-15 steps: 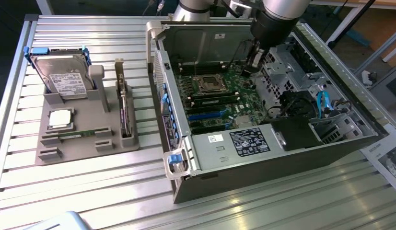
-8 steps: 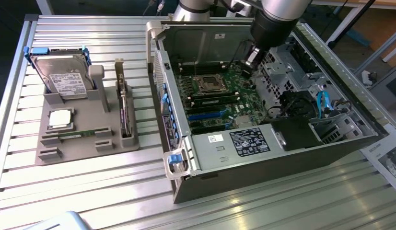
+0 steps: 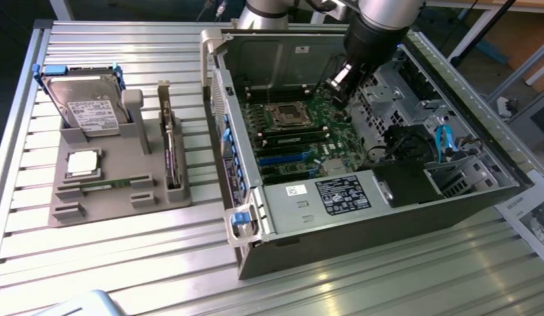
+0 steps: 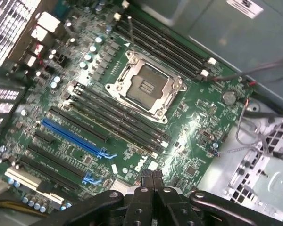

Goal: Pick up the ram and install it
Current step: 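Press down the ram until it locks into place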

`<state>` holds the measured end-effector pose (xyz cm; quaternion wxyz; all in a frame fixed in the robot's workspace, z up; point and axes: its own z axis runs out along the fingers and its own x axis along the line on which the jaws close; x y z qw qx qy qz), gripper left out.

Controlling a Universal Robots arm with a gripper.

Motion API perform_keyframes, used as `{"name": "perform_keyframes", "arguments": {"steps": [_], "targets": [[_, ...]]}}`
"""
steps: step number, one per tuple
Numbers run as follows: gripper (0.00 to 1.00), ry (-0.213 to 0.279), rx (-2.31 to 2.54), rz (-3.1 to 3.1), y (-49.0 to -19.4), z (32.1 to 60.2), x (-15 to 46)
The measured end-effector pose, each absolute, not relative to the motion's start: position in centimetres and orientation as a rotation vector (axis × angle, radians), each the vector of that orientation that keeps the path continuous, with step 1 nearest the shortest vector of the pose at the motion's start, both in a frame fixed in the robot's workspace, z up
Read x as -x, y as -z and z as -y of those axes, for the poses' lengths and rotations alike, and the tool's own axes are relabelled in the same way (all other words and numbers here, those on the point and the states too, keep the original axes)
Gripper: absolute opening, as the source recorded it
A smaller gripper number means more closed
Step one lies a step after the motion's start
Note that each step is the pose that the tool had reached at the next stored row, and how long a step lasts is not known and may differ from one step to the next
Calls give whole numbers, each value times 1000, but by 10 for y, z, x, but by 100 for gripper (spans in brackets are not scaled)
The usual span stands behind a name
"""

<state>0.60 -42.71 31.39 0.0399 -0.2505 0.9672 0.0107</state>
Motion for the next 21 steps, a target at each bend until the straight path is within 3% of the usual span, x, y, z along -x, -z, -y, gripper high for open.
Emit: {"name": "perform_keyframes", "arguments": {"steps": [21], "targets": [[10, -14, 316, -3043, -314, 427, -6]]}}
